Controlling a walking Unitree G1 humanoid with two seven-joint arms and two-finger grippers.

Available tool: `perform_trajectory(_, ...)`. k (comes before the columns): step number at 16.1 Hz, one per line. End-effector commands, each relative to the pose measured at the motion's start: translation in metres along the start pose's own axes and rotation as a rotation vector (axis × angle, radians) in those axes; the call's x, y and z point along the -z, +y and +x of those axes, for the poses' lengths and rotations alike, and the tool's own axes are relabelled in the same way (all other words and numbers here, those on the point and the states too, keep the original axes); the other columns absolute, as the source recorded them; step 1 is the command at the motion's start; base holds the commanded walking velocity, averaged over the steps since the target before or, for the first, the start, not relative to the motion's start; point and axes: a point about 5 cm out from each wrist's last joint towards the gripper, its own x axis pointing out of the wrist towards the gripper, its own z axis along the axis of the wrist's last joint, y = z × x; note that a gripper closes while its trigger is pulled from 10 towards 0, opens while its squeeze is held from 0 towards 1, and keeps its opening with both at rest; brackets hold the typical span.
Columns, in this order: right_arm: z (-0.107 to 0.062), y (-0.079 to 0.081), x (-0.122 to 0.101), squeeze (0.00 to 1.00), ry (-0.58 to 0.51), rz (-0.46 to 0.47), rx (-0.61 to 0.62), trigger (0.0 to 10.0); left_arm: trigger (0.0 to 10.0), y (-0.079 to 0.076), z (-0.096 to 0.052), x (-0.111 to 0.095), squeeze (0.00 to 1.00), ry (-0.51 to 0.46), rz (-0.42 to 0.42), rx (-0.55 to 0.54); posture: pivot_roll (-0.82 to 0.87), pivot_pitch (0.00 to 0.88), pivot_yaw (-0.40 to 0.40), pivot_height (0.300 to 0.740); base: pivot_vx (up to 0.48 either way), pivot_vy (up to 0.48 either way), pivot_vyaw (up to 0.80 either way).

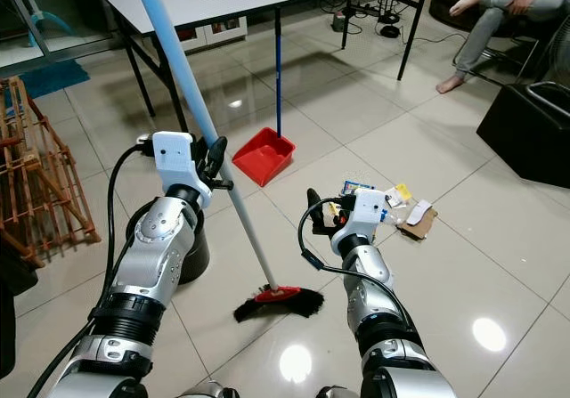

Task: Sweep floor

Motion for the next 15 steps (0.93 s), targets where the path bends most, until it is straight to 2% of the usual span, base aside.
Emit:
perform_trajectory(1, 0.001, 0.0, -0.003, 0.0, -0.01, 0.003, 0.0, 10.0, 10.0, 0.0, 0.002, -0.004, 0.0, -0.013, 0.004, 0.014, -0.01, 0.043, 0.013, 0.74, 0.0, 0.0, 0.0)
perform_trajectory(4, 0.005, 0.0, -0.011, 0.0, -0.028, -0.011, -0.018, 10.0, 10.0, 0.002, 0.007, -0.012, 0.0, -0.032, 0.006, 0.075, -0.01, 0.039, 0.017, 0.74, 0.0, 0.0, 0.0)
perform_trajectory(7, 0.011, -0.008, -0.033, 0.0, -0.084, -0.045, -0.028, 10.0, 10.0, 0.005, 0.018, -0.043, 0.0, -0.11, 0.044, 0.203, -0.02, 0.031, 0.029, 0.74, 0.0, 0.0, 0.0)
perform_trajectory(9, 0.014, -0.009, -0.047, 0.0, -0.115, -0.066, -0.065, 10.0, 10.0, 0.003, 0.022, -0.065, 0.0, -0.163, 0.053, 0.309, -0.03, 0.025, 0.035, 0.74, 0.0, 0.0, 0.0)
perform_trajectory(10, 0.016, -0.008, -0.055, 0.0, -0.128, -0.089, -0.098, 10.0, 10.0, 0.001, 0.024, -0.07, 0.0, -0.168, 0.086, 0.368, -0.04, 0.018, 0.043, 0.74, 0.0, 0.0, 0.0)
perform_trajectory(12, 0.018, -0.008, -0.066, 0.0, -0.151, -0.108, -0.129, 10.0, 10.0, 0.0, 0.024, -0.071, 0.0, -0.163, 0.099, 0.433, -0.04, 0.013, 0.047, 0.74, 0.0, 0.0, 0.0)
perform_trajectory(15, 0.021, -0.011, -0.088, 0.0, -0.205, -0.093, -0.142, 10.0, 10.0, 0.003, 0.022, -0.06, 0.0, -0.114, 0.092, 0.494, -0.04, 0.007, 0.051, 0.74, 0.0, 0.0, 0.0)
